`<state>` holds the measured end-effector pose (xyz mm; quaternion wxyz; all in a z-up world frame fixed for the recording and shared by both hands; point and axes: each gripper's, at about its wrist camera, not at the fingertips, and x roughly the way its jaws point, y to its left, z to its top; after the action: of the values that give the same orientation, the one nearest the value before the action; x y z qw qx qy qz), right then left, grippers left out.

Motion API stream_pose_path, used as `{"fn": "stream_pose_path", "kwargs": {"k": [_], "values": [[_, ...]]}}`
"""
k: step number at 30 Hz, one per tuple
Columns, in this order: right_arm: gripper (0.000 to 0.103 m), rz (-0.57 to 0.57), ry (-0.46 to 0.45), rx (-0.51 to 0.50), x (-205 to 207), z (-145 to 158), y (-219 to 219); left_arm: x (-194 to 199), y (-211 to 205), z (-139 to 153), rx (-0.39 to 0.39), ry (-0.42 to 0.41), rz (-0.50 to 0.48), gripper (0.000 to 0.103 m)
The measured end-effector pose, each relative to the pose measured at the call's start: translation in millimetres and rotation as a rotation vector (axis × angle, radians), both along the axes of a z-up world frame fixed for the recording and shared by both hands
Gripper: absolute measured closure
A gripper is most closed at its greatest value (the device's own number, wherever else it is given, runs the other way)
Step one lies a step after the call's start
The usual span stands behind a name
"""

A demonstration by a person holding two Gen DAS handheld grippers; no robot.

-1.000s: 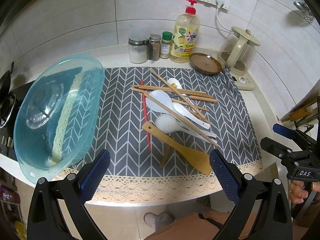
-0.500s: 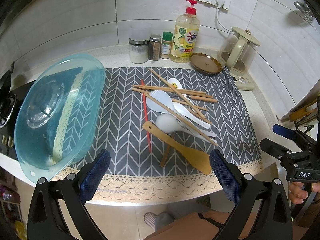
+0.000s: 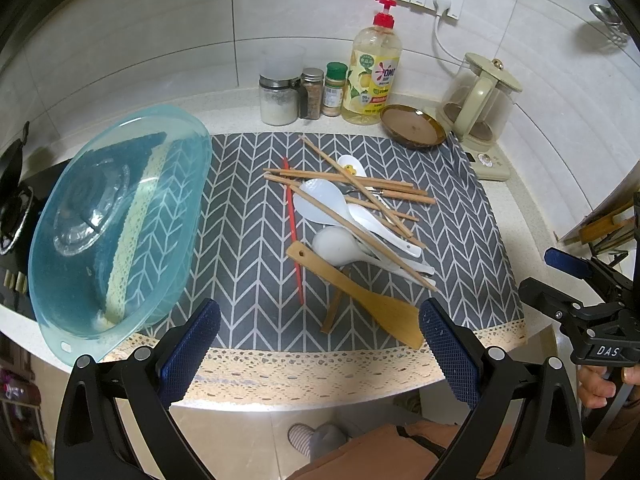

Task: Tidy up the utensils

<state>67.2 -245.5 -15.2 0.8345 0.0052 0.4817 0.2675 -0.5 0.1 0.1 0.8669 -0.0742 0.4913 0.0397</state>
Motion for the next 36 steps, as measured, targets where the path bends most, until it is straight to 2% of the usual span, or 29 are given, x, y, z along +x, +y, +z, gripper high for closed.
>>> {"fn": "stream_pose_path", "kwargs": {"k": [28,36], "values": [[0.007,0.003,0.003,-0.013,-0.1,0.7,3.9,-1.1,6.9,-1.4,0.0,0.0,-0.003,0.004],[0.007,0.001,-0.002,-0.044,-2.5,-0.5,5.4,-1.6,2.7,0.4,0.0,0.002,-0.017,0.004]]}}
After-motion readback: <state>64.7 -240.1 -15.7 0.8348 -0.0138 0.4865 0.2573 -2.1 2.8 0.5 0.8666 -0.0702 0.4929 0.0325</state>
